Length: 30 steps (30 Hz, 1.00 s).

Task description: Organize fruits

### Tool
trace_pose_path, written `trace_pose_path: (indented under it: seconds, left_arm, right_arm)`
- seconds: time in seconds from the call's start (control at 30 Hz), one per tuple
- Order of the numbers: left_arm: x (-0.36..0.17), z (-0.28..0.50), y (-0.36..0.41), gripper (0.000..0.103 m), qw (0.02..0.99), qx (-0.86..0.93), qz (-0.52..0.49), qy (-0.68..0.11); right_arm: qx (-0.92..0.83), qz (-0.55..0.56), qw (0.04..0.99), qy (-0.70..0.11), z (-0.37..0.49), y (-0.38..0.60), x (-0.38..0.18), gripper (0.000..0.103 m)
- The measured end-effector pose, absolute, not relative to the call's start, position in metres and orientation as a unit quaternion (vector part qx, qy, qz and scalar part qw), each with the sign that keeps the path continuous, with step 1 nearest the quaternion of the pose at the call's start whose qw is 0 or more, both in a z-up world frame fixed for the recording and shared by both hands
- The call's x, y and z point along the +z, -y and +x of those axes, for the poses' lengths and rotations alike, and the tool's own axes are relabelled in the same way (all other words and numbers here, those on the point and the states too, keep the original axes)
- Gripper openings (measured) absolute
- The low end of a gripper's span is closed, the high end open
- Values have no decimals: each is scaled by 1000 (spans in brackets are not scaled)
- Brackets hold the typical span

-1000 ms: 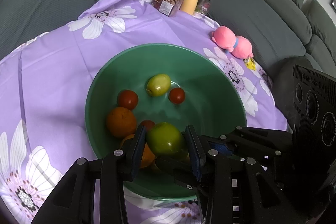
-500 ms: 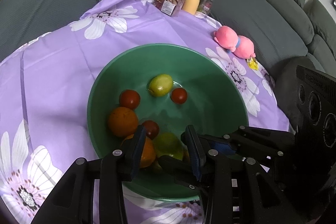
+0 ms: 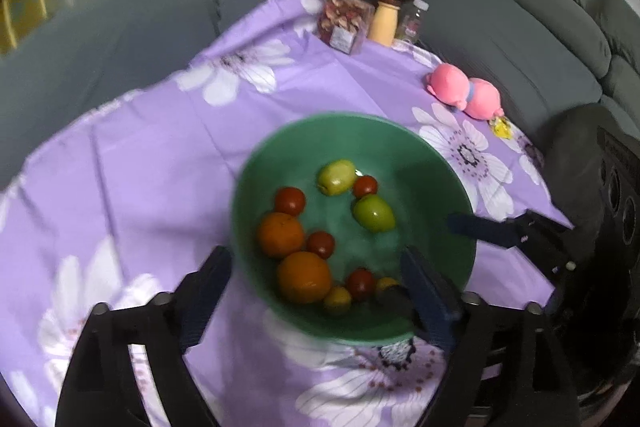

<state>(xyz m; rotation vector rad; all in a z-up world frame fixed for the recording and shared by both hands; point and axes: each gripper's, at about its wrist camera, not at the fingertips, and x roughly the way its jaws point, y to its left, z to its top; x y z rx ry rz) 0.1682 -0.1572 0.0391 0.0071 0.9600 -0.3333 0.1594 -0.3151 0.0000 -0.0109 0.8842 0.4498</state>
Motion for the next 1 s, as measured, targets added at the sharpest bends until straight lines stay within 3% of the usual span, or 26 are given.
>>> trace_pose_path:
  seconds: [0.17, 1.0]
  left_arm:
    - [60, 150, 151, 102, 886, -137, 28, -443]
    - [86, 131, 152, 102, 896, -77, 85, -429]
  right_arm:
    - [205, -40, 893, -398, 144, 322, 22, 98]
    - [219, -65, 902, -367, 123, 328, 55, 99]
